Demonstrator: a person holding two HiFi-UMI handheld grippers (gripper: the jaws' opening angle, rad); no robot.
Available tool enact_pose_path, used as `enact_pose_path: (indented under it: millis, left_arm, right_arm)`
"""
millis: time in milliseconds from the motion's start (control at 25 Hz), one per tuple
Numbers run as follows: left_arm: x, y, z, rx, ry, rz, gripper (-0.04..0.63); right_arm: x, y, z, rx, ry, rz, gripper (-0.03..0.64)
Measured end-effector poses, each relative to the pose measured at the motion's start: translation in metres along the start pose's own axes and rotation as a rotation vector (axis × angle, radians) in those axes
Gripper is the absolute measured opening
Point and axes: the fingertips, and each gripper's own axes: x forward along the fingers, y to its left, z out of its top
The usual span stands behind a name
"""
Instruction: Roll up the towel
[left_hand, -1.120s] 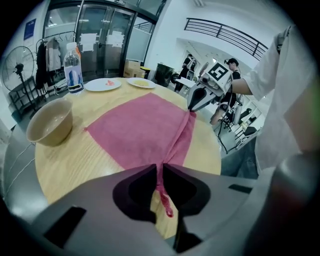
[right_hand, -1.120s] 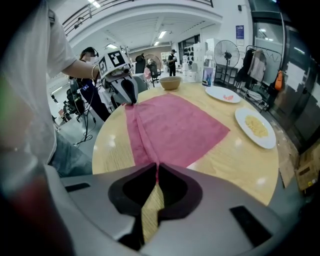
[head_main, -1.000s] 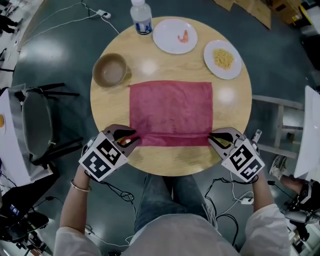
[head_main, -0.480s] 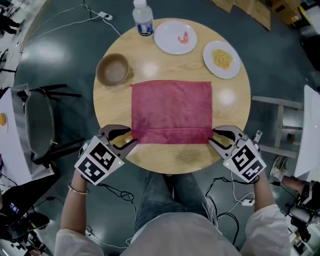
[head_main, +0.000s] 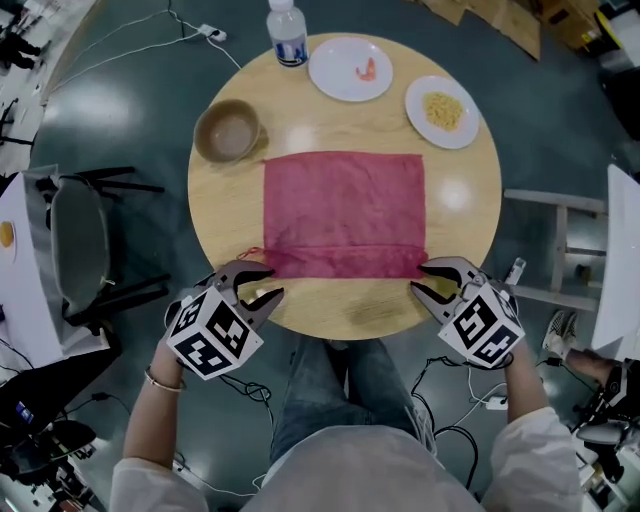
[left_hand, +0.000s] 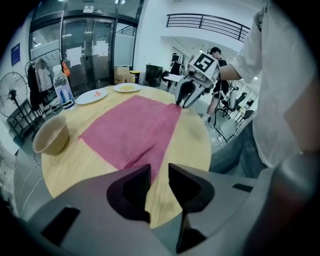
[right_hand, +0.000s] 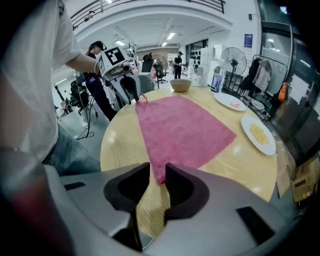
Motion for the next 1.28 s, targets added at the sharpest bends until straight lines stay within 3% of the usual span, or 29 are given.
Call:
enact_pose_path:
  millis: [680,1280]
  left_arm:
    - [0.022,0.002,-0.008,0.052,0.033,0.045,0.1]
    - [0.023,0.011,-0.008,0.066,0.033,0.099,0.018]
  right_arm:
    - [0.015,0.001,-0.011,-0.042,0.021,-0.027,0.065]
    - [0.016,-0.005,-0.012,-0.026,0.005,-0.031,0.025]
